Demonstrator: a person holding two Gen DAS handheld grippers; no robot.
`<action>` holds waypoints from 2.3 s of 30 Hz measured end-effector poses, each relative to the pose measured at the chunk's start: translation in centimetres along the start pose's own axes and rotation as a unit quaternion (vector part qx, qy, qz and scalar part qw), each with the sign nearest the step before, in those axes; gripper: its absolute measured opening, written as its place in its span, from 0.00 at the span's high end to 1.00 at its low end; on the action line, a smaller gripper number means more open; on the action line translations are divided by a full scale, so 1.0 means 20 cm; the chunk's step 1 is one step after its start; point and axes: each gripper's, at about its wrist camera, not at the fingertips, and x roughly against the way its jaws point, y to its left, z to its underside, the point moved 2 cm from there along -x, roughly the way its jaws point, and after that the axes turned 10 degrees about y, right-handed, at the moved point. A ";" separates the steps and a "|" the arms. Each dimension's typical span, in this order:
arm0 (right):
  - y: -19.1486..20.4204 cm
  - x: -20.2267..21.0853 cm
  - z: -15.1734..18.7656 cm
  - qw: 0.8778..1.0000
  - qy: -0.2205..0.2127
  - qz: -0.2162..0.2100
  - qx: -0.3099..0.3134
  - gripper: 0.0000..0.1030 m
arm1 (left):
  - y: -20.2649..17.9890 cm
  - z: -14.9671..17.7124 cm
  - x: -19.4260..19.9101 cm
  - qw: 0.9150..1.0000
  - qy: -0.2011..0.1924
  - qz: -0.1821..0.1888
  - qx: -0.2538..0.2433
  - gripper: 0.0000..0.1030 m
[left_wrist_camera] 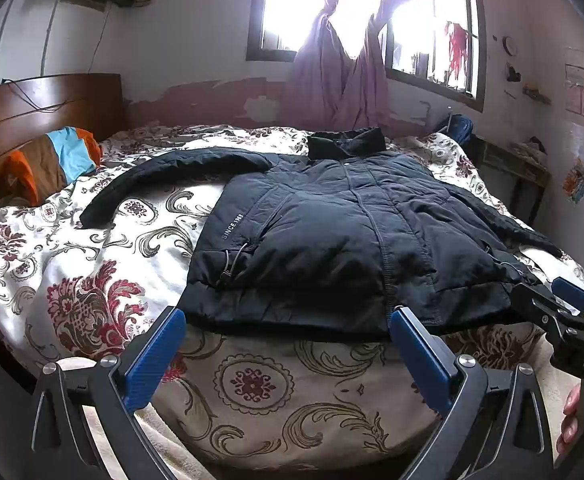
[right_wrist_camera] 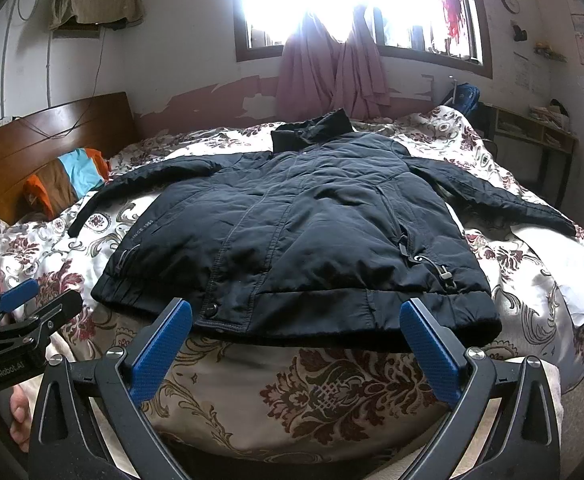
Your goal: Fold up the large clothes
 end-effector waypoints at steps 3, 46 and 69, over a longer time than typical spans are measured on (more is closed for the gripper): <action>0.00 0.00 0.00 1.000 0.000 0.000 0.000 0.01 | 0.00 0.00 0.00 1.000 0.000 0.001 0.000 0.00; -0.01 0.01 0.00 1.000 -0.001 -0.002 -0.001 0.01 | 0.00 0.00 0.00 1.000 0.002 0.000 0.000 0.00; -0.02 0.00 -0.01 1.000 0.005 0.000 -0.004 0.01 | 0.01 0.01 0.00 1.000 0.010 0.001 -0.007 0.00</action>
